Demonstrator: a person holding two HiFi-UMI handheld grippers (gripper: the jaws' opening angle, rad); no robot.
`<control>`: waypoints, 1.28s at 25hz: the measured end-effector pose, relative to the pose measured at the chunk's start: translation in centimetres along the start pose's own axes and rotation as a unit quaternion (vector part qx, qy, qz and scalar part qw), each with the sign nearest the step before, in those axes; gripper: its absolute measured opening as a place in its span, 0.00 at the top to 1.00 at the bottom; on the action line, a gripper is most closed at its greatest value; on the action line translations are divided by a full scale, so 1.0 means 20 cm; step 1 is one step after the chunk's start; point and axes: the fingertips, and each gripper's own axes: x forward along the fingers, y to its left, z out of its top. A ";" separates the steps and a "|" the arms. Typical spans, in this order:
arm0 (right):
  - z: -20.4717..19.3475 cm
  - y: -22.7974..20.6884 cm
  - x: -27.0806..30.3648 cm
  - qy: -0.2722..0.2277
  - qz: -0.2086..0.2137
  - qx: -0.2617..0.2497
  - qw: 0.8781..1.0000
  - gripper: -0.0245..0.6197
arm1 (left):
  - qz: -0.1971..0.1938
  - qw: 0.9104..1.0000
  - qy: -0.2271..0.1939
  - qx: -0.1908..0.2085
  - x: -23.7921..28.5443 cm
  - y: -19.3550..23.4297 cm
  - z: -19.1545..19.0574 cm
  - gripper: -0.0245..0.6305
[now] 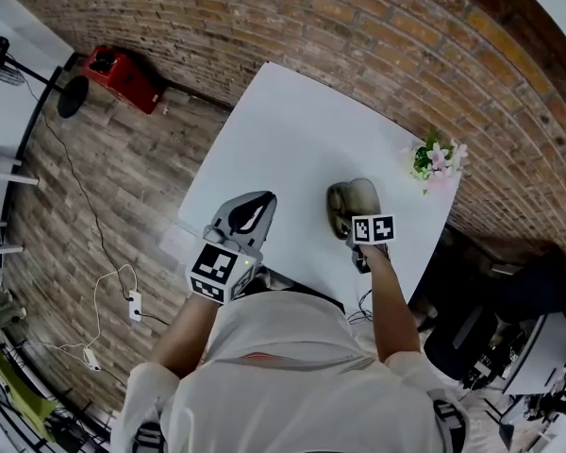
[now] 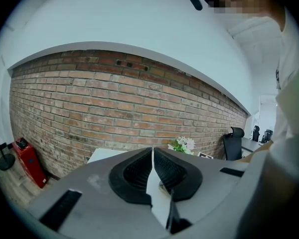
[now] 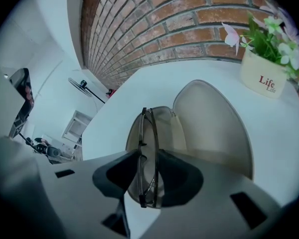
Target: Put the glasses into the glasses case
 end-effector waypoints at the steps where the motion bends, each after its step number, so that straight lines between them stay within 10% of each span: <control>1: 0.00 0.00 0.00 0.000 -0.003 -0.001 1.000 0.67 | -0.001 1.000 0.000 0.000 0.00 0.00 0.00 0.93; 17: 0.13 0.00 -0.25 -0.095 -0.026 0.010 0.995 0.44 | -0.029 0.999 -0.013 -0.020 0.01 -0.07 0.02 0.93; 32: 0.52 0.28 -1.20 -0.363 -0.048 -0.076 0.928 0.80 | -0.087 0.995 -0.055 -0.013 0.13 -0.22 0.19 0.93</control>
